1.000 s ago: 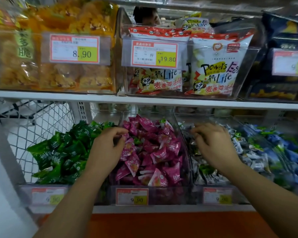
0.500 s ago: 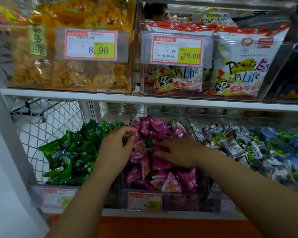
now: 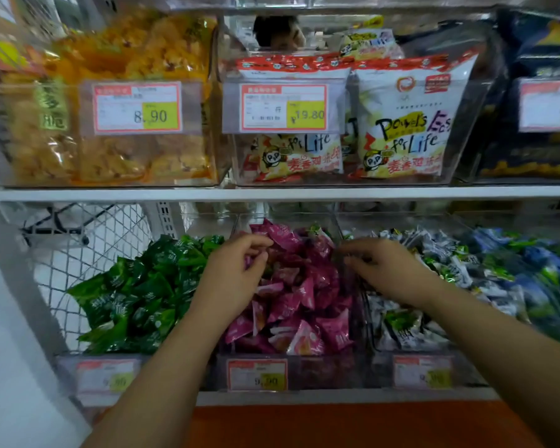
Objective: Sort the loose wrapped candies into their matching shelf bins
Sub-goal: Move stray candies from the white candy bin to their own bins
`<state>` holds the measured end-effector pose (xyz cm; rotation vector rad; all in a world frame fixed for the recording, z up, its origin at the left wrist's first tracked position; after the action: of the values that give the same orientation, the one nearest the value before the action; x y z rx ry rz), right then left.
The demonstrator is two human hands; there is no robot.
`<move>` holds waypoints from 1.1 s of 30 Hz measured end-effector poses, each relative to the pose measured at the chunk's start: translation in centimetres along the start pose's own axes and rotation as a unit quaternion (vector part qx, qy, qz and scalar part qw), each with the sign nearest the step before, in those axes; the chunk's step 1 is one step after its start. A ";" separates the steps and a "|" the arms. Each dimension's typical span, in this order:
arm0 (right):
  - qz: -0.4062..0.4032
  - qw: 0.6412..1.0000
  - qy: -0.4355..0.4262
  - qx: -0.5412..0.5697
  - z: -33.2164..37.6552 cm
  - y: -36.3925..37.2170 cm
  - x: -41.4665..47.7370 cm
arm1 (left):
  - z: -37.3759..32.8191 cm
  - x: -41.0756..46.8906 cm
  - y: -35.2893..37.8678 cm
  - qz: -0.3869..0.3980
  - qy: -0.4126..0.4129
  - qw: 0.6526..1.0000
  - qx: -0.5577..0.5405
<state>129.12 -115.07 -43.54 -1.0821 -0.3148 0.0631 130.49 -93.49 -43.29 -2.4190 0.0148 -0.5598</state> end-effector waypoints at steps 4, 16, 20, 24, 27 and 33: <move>0.050 0.999 -0.017 -0.001 -1.5 0.7 -0.6 | -1.8 2.3 5.4 0.148 0.001 0.989 0.023; 0.083 0.995 -0.036 0.036 -3.0 0.5 0.3 | -1.7 8.7 12.0 0.242 -0.006 0.960 0.143; 0.073 0.995 -0.041 0.045 -3.2 0.5 0.3 | -1.3 7.7 12.1 0.272 0.039 0.937 0.216; 0.074 0.995 -0.043 0.051 -3.3 0.7 0.1 | -0.8 6.6 10.9 0.297 0.049 0.933 0.198; 0.070 0.995 -0.046 0.049 -3.1 0.7 0.0 | -0.6 5.9 9.5 0.331 0.038 0.926 0.179; 0.059 0.996 -0.047 0.052 -3.2 0.7 0.0 | -0.8 7.7 7.3 0.342 -0.021 0.927 0.153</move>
<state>130.11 -117.50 -45.49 -0.9959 -0.3281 0.2334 138.13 -100.90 -44.08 -1.9405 0.6765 -0.1650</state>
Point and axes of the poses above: each hand's wrist, its own x-axis towards the middle knuckle, its own y-axis out of the palm, z = x × y, the point moved 7 cm from there along x, towards the middle knuckle, and after that the axes turned 3 degrees about -y, right-handed, at the moved point
